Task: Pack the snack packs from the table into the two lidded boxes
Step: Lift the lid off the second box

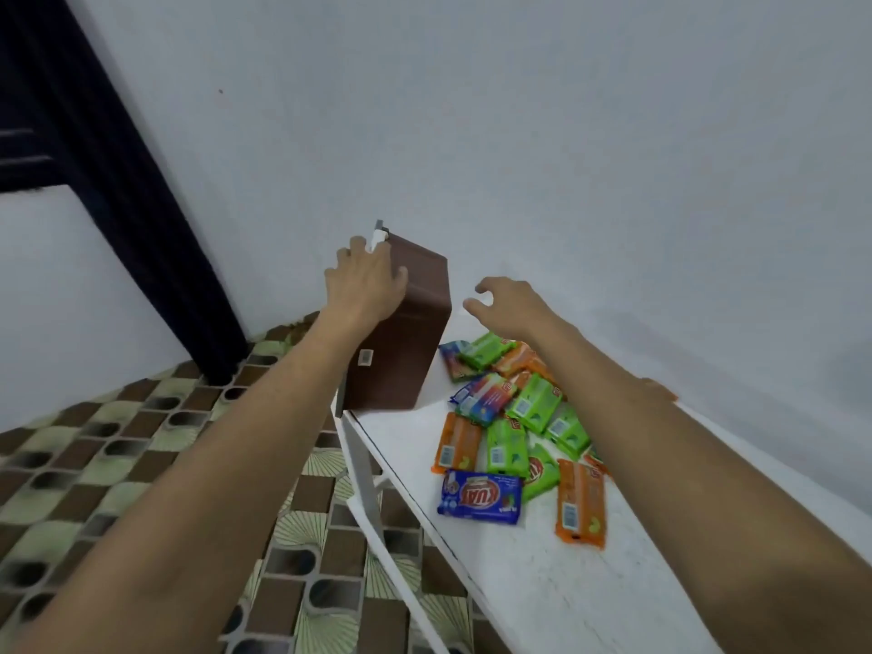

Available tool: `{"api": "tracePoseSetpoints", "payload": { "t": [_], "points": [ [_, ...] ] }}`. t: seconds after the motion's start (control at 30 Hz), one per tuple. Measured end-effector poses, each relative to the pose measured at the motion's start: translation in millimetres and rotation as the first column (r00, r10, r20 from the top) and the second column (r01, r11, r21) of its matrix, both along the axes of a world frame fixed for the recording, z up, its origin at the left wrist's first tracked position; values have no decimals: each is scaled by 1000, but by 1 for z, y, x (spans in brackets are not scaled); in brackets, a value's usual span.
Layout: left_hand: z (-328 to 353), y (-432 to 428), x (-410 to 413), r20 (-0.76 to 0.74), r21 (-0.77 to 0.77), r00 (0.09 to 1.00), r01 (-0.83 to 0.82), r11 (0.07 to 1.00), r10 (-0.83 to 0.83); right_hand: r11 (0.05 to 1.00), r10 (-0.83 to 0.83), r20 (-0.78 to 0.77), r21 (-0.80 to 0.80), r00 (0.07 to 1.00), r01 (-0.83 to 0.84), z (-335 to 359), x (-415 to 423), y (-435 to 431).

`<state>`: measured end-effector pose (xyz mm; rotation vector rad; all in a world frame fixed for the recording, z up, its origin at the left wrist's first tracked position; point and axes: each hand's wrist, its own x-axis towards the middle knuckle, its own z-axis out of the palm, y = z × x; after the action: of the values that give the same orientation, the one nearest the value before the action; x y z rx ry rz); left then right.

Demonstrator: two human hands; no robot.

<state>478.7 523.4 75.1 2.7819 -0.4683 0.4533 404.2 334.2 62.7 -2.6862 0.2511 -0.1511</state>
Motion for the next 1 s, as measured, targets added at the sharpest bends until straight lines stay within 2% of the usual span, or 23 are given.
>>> {"api": "tracePoseSetpoints", "payload": {
  "t": [0.23, 0.4, 0.5, 0.57, 0.73, 0.9, 1.0],
  "points": [
    [-17, 19, 4, -205, -251, 979, -47, 967, -6, 971, 53, -53, 236, 997, -39, -9, 19, 36],
    [-15, 23, -2, -191, -306, 981, -18, 952, -42, 930, 11, -19, 367, 1000, -4, -18, 20, 54],
    [-16, 23, -2, -174, -332, 984, -18, 943, -43, 871, -34, 12, 490, 999, 24, -23, 20, 55],
    [-18, 23, -2, -164, -362, 985, -17, 932, -46, 786, -70, 32, 618, 997, 35, -23, 18, 53],
    [-20, 16, -16, -94, -443, 989, 60, 895, -113, 484, -178, 16, 872, 984, 73, -4, 9, 38],
    [-12, -2, -36, 13, -489, 948, 284, 825, -319, 306, -211, -58, 944, 976, 122, 15, -10, 8],
    [-9, -17, -50, 72, -507, 889, 424, 751, -453, 175, -315, -52, 978, 948, 112, 24, -27, -18]
  ]
}}
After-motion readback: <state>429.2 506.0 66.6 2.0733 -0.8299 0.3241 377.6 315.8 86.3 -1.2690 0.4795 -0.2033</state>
